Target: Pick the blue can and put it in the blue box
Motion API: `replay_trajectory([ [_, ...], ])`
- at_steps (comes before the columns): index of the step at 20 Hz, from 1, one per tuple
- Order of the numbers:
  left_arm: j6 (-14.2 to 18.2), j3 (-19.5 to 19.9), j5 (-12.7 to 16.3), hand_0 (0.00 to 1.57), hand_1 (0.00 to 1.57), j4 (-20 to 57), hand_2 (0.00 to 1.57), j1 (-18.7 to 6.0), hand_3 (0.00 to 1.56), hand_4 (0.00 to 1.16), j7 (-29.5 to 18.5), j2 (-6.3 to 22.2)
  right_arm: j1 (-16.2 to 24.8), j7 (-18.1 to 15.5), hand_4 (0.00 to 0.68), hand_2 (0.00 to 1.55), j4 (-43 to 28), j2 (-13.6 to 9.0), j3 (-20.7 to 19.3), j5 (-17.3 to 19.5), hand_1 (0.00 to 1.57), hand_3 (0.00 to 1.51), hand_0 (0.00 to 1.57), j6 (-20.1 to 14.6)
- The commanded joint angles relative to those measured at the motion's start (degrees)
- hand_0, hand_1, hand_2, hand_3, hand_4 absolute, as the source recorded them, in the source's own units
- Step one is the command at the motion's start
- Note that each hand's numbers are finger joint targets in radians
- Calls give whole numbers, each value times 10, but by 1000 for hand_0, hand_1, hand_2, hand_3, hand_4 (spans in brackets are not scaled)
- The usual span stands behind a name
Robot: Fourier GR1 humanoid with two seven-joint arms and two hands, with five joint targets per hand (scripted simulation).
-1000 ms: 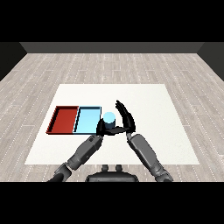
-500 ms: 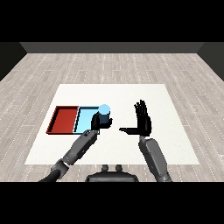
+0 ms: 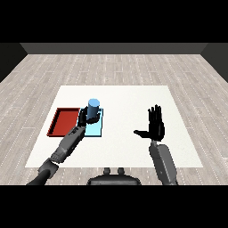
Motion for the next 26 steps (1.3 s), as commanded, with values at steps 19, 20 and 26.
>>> replay_trajectory([
  [19, 30, 29, -50, 1464, 1464, 408, 1314, -109, 0, 700, 208, -58, 19, -45, 0, 0, 74, 11, -25, 8, 0, 0, 0, 24],
  [20, 39, 29, -55, 1403, 1403, 422, 1286, -109, 395, 629, 210, -58, -4, -44, 0, 0, 103, -4, -58, -12, 0, 0, 0, 38],
  [26, -12, 17, -87, 0, 0, 463, 0, -136, 0, 0, 228, -55, 13, -48, 0, 0, 93, 0, -56, -16, 0, 0, 0, 57],
])
